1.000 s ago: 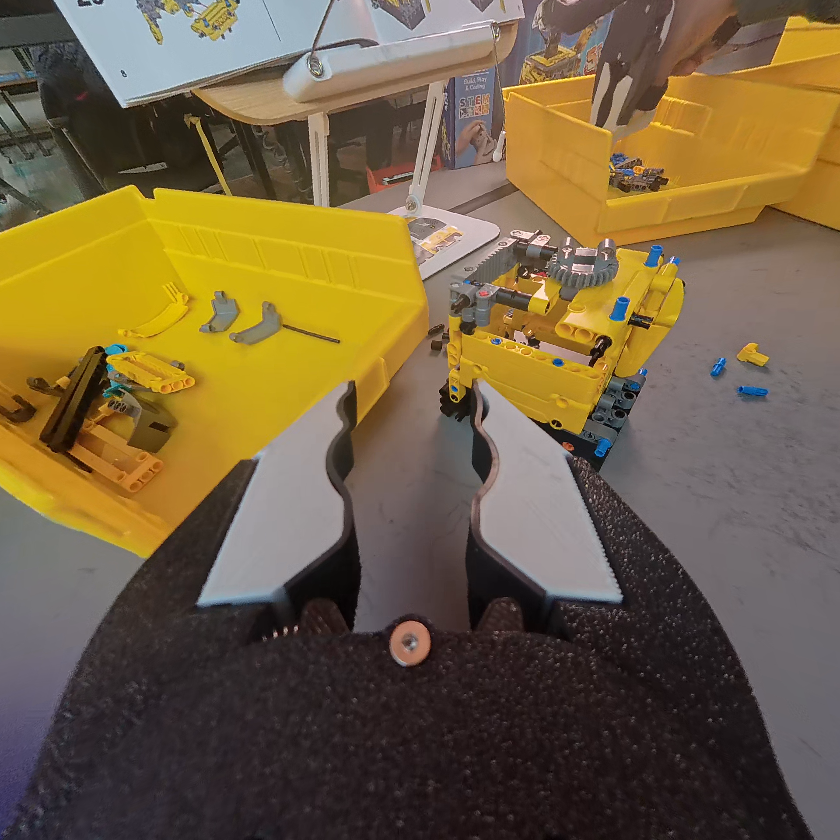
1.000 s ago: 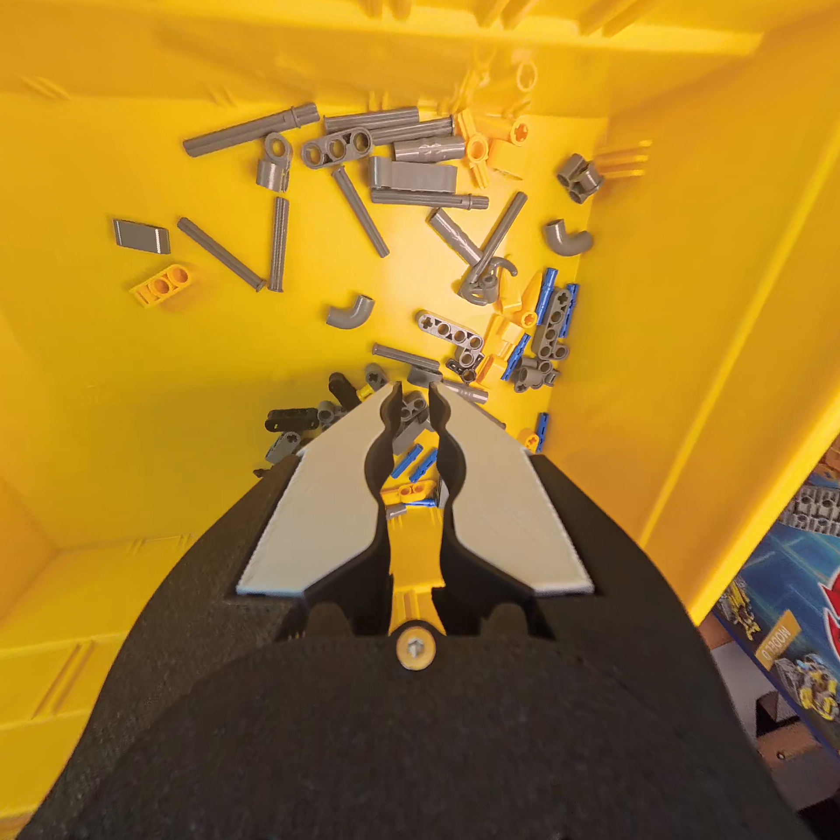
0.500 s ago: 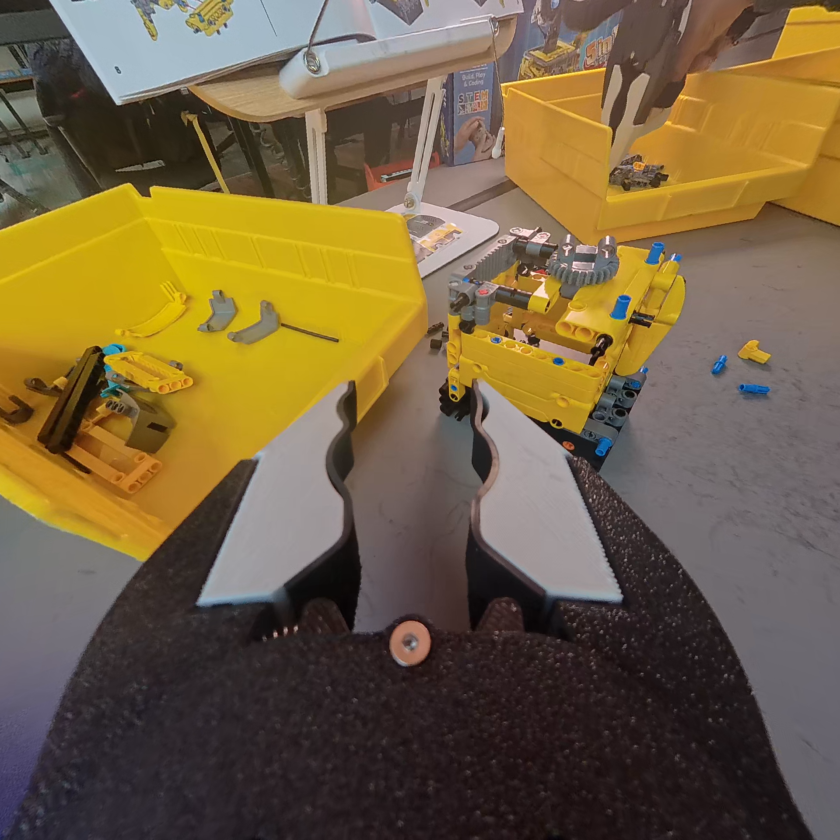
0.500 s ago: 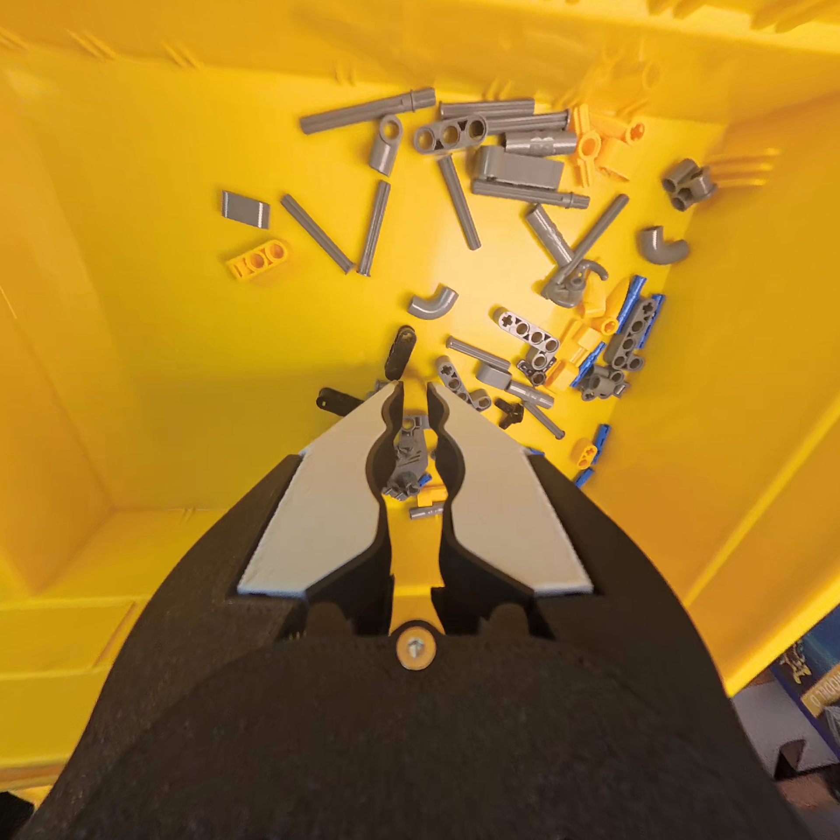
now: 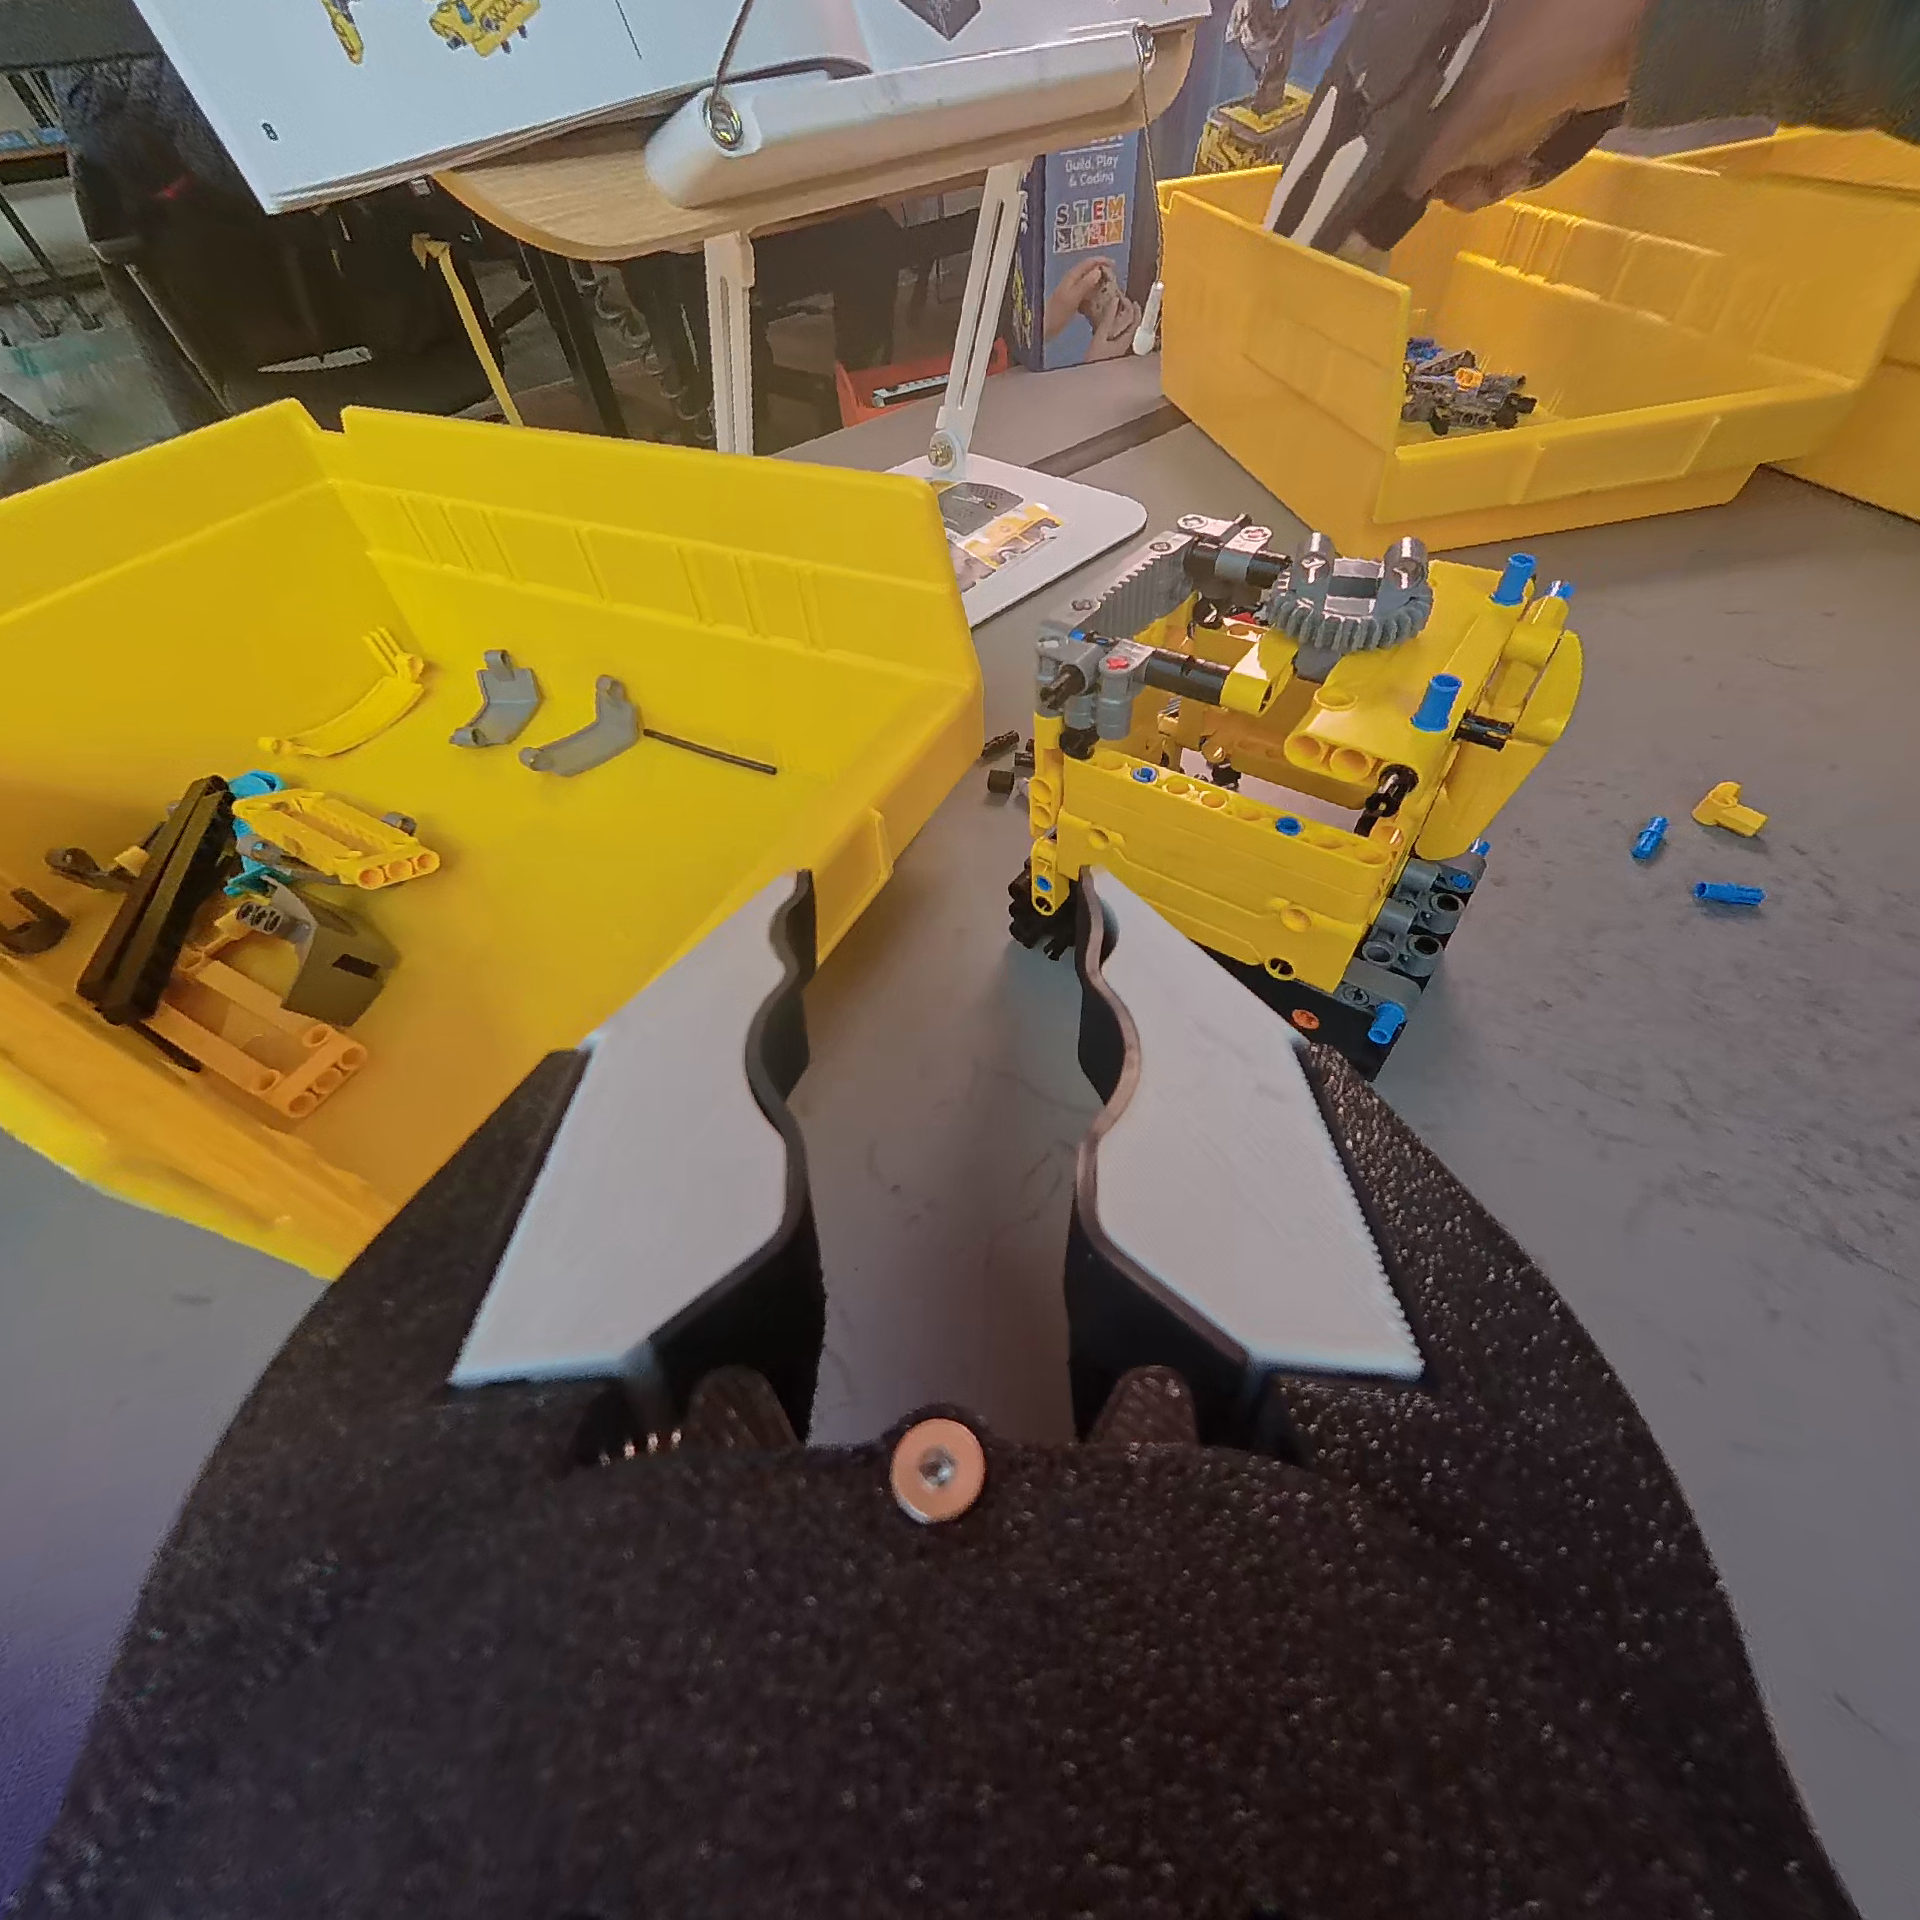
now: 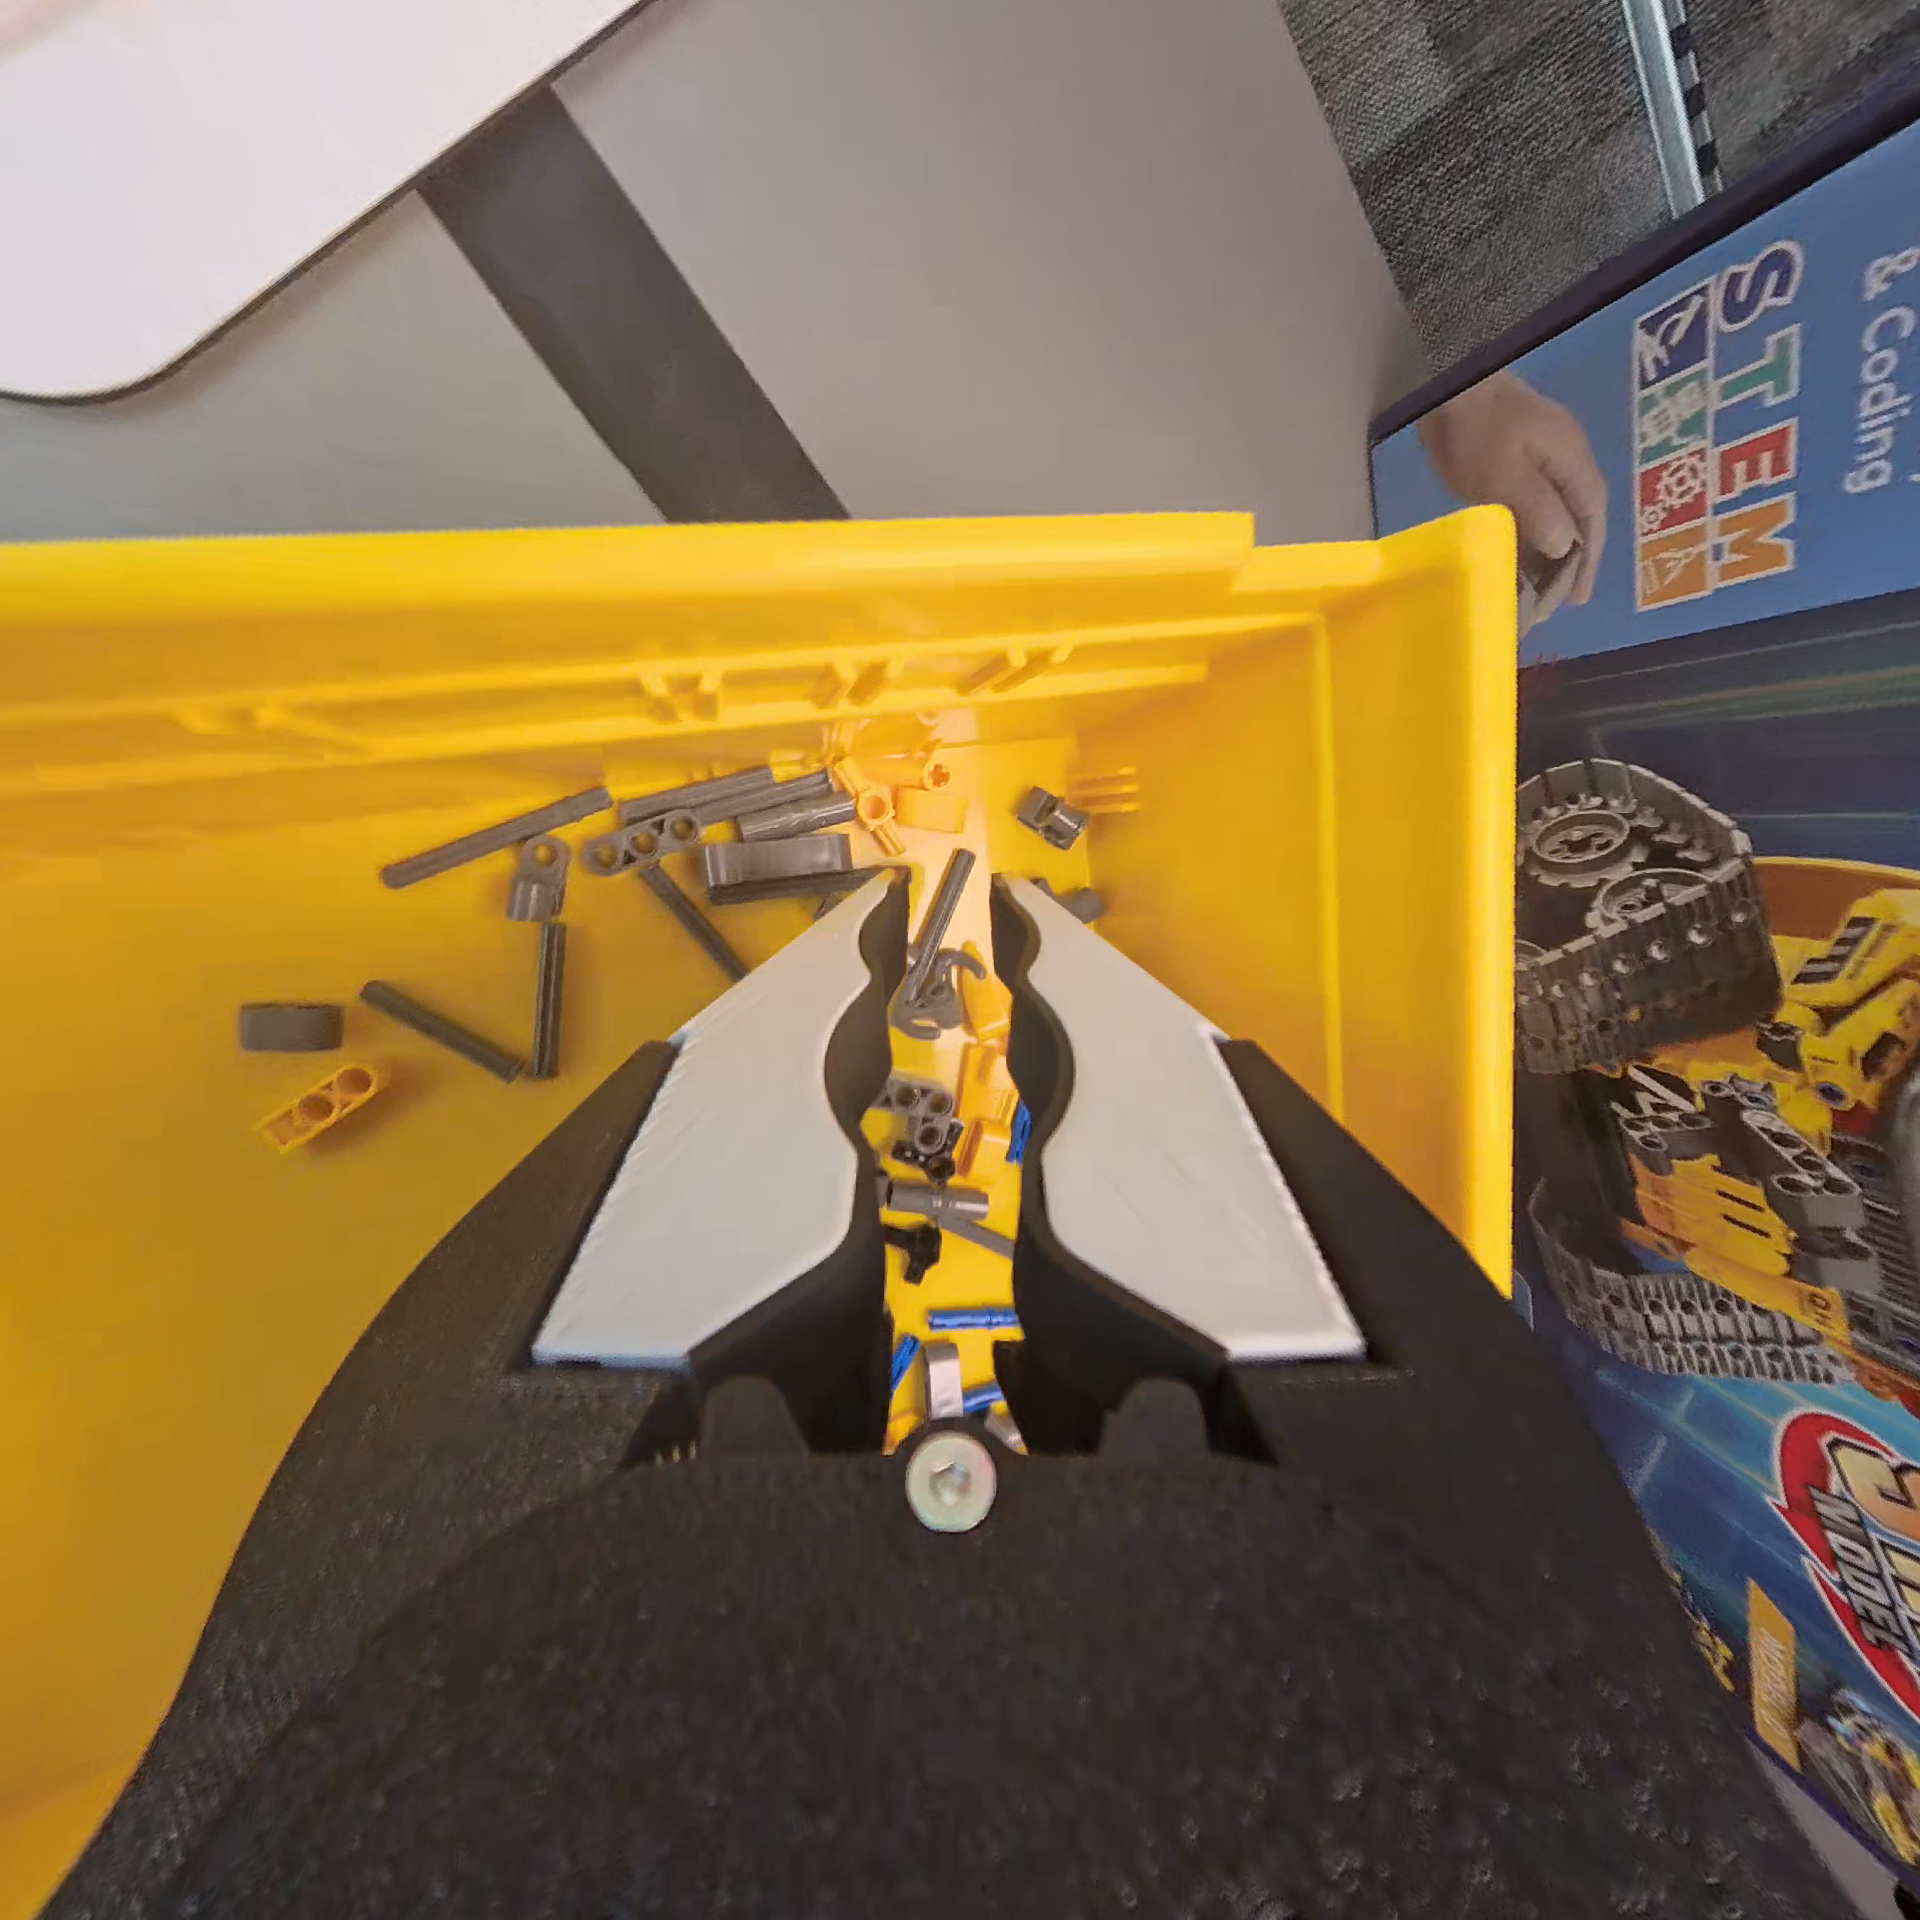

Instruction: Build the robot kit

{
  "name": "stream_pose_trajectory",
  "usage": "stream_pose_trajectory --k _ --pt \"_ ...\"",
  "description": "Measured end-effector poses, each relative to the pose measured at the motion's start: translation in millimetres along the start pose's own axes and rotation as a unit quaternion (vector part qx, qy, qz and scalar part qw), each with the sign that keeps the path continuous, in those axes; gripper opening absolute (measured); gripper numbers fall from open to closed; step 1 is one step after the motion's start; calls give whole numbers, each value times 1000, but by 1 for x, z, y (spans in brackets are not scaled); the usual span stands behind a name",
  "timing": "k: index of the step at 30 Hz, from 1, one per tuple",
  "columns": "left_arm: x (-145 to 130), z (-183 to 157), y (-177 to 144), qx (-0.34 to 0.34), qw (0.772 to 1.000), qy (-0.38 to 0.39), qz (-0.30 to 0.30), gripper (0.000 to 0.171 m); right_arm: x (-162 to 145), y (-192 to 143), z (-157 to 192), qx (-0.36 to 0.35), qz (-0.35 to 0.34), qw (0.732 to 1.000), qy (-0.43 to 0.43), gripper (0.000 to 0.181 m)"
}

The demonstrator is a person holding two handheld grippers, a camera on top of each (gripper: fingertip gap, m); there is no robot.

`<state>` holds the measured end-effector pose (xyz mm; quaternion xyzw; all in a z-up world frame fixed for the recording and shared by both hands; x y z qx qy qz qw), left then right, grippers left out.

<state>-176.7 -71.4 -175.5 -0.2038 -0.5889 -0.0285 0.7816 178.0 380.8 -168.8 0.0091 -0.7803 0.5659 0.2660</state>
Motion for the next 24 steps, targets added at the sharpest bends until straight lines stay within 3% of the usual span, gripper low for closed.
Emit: stream_pose_trajectory --k 6,16,24 --pt "0 2 0 2 1000 -8 -1 49 3 23 2 21 21 1000 0 13" --pt "-1 3 2 -6 1000 -12 4 49 -5 21 18 55 40 997 -38 11" --pt "-2 4 2 -4 1000 -14 4 49 1 29 3 86 34 996 12 12"
Point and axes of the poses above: each gripper's, where its closed fingertips meet, y out along the fingers, x out of its top, z = x × y across the jaws, the point moved 8 cm from there along -y, back along the fingers, and after that the axes turned 9 degrees about y, right-handed, at the moved point
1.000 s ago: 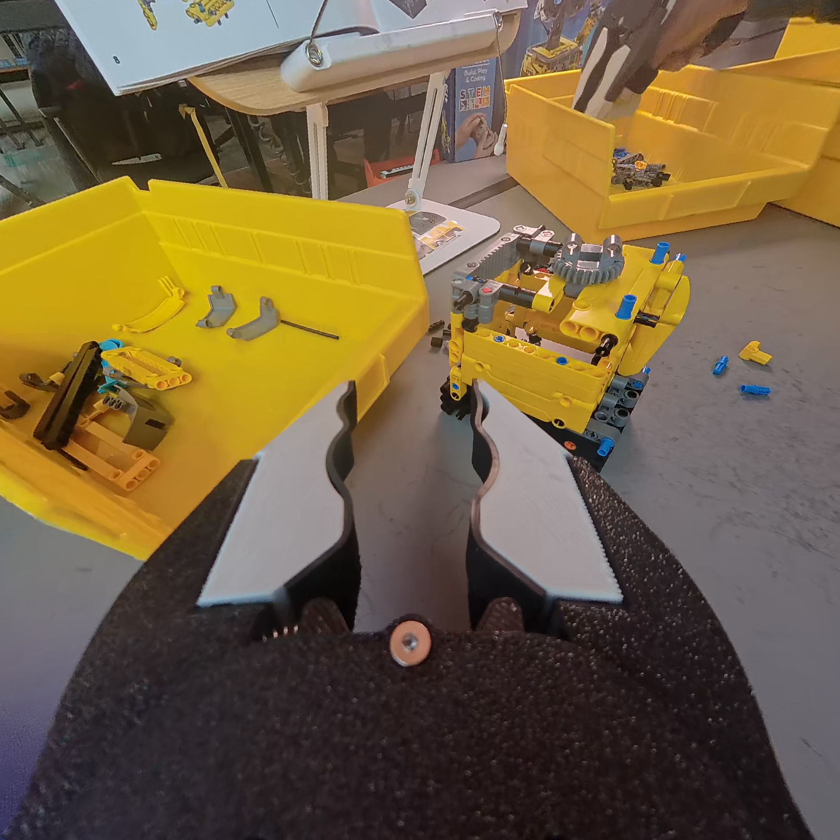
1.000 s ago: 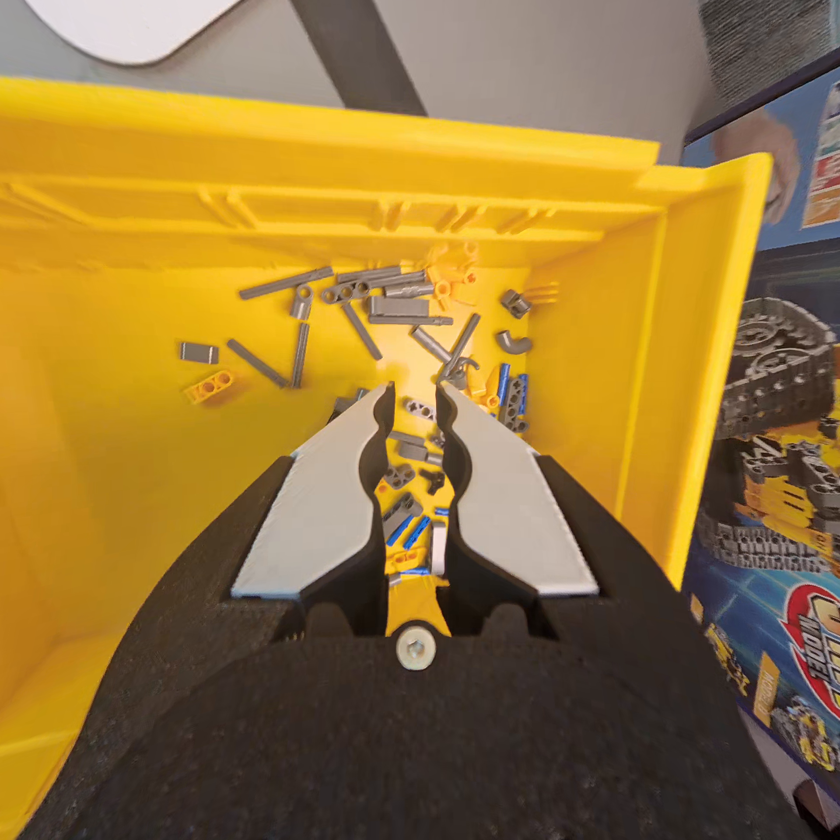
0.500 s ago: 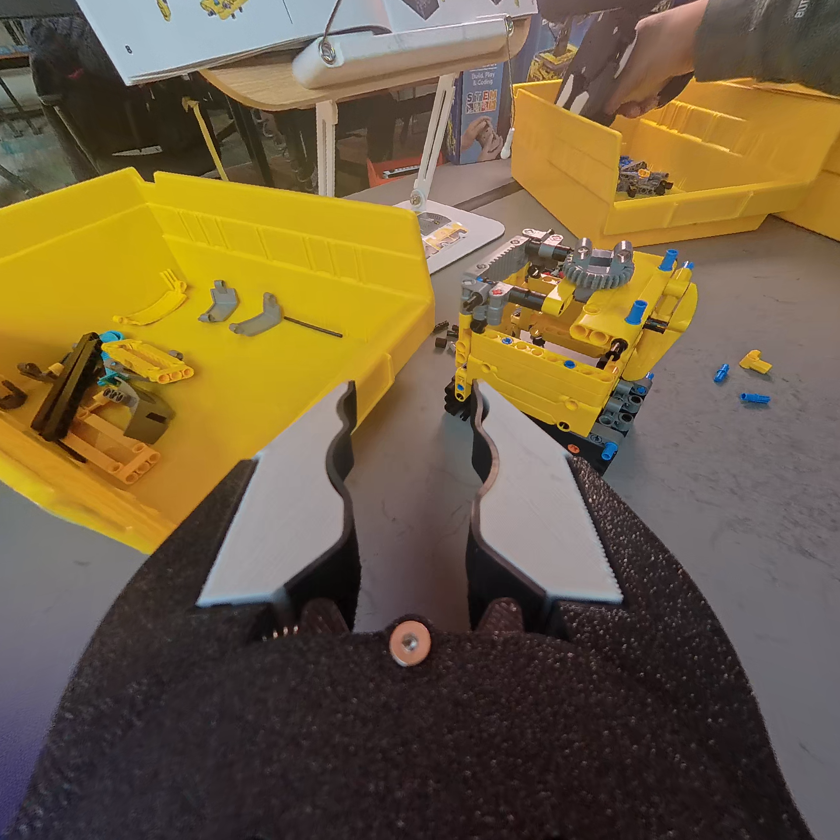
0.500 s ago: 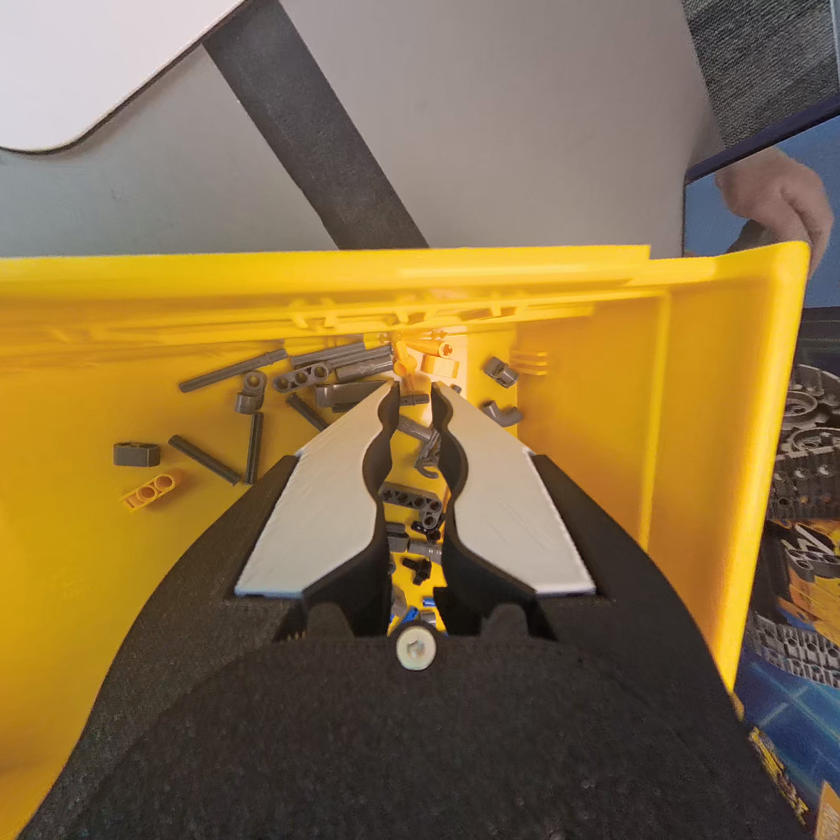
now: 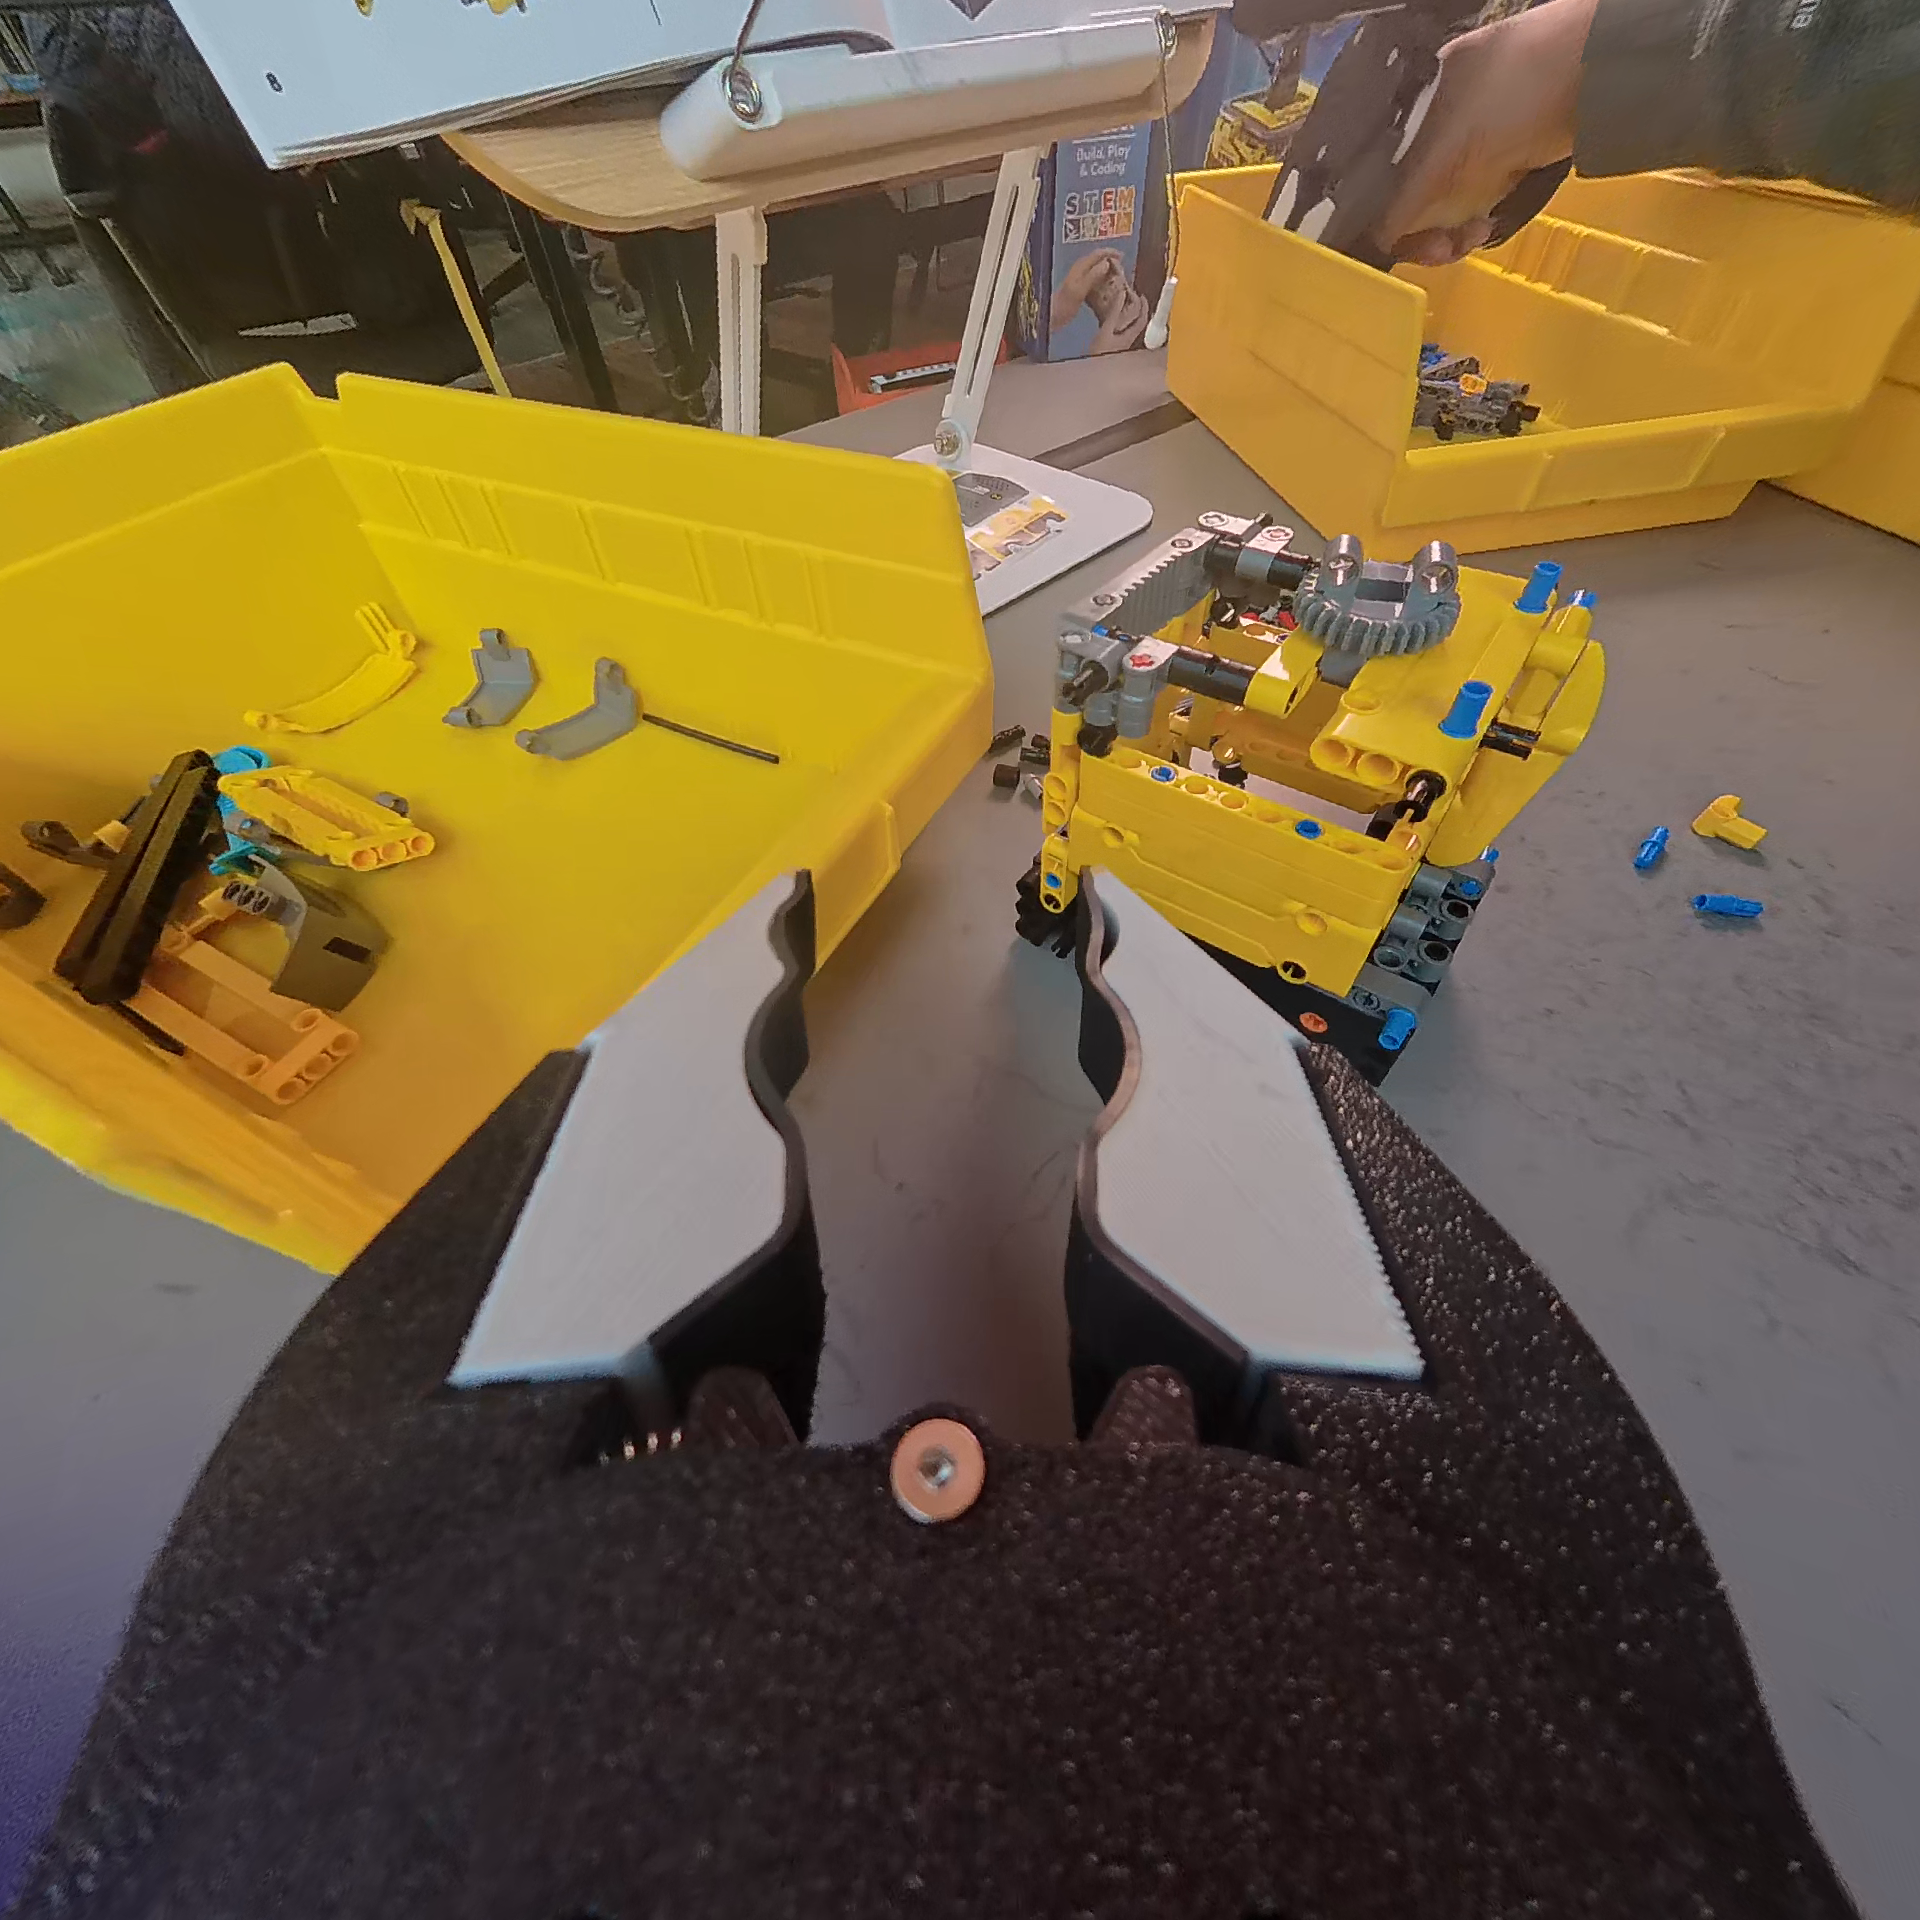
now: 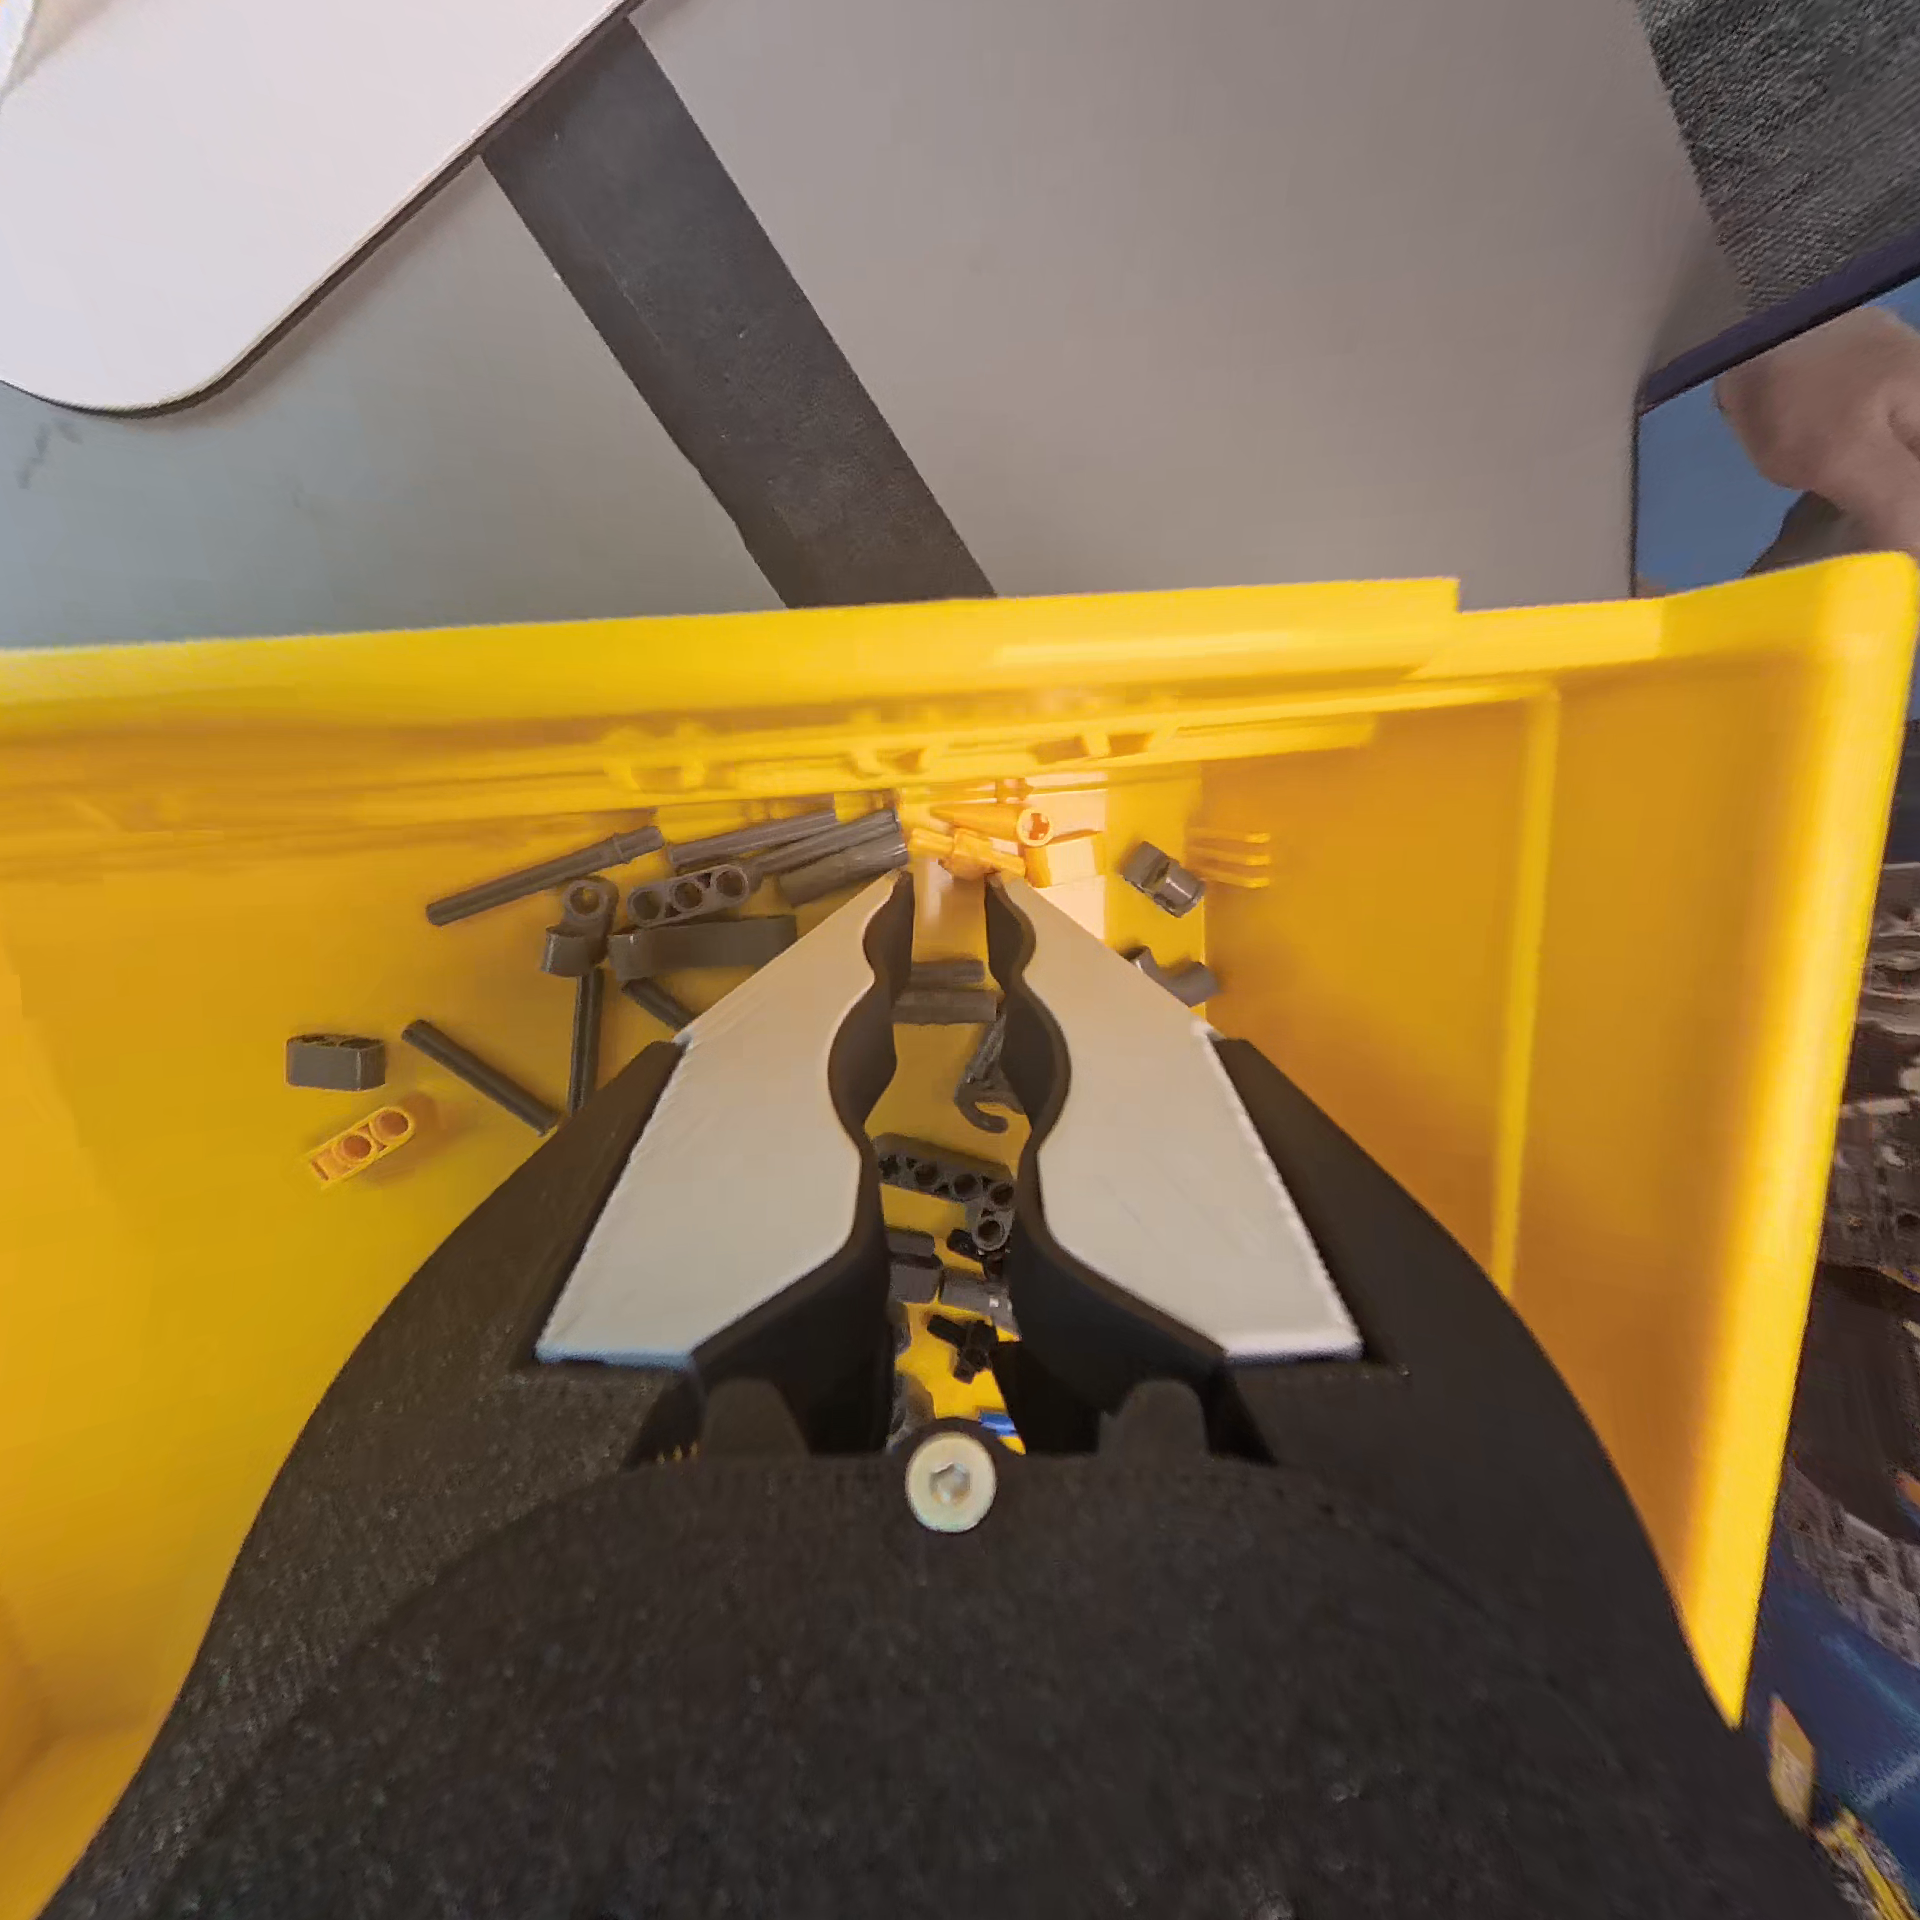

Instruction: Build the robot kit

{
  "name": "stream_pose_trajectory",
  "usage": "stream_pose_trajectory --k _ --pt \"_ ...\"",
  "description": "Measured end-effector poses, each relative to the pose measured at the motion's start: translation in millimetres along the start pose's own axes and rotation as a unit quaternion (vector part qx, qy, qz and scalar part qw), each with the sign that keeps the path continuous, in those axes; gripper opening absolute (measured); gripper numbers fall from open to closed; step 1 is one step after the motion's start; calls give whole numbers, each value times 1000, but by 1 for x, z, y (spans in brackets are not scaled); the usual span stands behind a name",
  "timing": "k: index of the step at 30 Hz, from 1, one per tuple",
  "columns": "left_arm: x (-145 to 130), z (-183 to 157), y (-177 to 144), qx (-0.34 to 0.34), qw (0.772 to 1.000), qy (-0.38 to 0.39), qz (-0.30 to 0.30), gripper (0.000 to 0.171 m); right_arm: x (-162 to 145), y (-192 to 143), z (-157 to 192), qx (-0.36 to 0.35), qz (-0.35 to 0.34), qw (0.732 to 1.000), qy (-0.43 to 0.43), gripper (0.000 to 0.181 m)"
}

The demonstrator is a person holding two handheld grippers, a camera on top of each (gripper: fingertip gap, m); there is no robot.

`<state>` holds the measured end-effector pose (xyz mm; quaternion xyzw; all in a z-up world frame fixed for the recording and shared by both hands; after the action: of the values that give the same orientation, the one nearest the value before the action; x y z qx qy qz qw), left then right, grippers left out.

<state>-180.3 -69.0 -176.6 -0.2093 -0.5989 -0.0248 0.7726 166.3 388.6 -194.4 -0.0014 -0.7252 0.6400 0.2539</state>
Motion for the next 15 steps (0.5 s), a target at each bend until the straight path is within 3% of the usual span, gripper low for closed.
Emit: stream_pose_trajectory --k 15 --pt "-1 1 1 -6 1000 -9 2 49 1 4 -15 35 -21 995 86 14"
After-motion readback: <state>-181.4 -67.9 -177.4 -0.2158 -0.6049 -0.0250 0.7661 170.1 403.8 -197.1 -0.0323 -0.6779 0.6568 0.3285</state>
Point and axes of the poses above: each gripper's, where its closed fingertips meet, y out along the fingers, x out of its top, z = x × y across the jaws, the point moved 8 cm from there along -y, back along the fingers, and after that the axes turned 9 degrees about y, right-handed, at the moved point
